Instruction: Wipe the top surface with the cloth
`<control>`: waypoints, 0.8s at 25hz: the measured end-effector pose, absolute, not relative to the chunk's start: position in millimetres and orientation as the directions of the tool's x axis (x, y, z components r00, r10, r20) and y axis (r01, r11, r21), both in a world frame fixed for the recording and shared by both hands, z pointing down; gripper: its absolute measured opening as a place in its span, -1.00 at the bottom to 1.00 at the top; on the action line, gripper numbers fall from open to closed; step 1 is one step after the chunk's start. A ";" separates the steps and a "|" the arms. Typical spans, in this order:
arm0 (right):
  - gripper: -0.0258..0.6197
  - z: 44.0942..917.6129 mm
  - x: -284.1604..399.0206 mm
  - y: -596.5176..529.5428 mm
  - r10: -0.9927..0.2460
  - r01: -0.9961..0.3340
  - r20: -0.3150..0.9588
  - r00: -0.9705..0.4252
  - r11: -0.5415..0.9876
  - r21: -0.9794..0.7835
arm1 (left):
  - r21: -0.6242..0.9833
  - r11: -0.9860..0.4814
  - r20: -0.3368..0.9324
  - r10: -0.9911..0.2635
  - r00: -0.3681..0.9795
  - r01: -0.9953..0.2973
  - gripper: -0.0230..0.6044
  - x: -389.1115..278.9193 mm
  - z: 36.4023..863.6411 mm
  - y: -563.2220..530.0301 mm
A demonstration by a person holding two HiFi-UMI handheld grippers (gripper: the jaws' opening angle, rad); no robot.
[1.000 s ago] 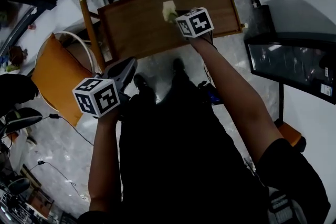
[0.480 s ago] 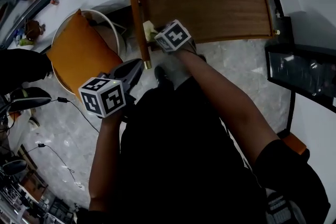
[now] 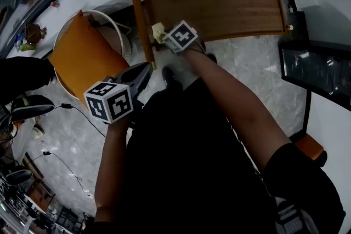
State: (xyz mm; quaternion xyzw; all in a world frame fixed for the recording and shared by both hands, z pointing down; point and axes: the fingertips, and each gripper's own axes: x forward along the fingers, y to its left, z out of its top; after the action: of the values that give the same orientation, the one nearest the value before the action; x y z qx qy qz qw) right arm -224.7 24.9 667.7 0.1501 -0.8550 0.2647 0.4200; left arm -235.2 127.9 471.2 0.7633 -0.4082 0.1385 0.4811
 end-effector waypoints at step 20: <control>-0.69 659.6 0.2 -34.1 -0.057 -0.518 0.855 -0.516 0.815 -0.258 | 0.654 -0.255 0.581 -0.435 0.688 -0.713 -0.89 -64.9 464.6 55.5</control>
State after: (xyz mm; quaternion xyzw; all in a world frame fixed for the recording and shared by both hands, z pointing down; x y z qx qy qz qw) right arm 0.2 -34.1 659.6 0.1725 -0.8338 0.2502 0.4610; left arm -64.9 55.5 464.6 0.7791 -0.3682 0.1427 0.4870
